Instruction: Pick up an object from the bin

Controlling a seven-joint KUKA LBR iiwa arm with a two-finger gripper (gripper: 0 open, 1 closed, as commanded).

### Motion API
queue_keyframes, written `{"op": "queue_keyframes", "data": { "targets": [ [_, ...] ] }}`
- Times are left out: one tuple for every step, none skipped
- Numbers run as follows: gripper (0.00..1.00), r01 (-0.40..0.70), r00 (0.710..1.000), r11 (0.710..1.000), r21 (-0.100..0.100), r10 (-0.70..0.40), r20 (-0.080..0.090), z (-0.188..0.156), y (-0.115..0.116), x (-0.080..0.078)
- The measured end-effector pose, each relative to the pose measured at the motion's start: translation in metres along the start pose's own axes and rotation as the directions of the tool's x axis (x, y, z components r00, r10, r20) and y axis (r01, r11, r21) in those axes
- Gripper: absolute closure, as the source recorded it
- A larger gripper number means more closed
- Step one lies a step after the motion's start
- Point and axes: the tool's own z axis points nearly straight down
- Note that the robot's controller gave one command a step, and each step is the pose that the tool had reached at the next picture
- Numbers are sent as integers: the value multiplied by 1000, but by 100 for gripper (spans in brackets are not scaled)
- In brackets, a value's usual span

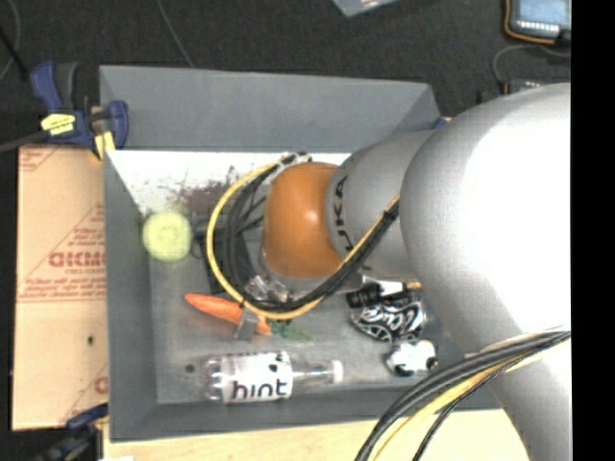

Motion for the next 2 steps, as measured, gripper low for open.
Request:
{"op": "queue_keyframes", "data": {
  "targets": [
    [100,-1,1000,1000,0,1,0,0,0,0],
    [100,-35,999,999,-3,35,6,-157,-13,9]
  ]
}}
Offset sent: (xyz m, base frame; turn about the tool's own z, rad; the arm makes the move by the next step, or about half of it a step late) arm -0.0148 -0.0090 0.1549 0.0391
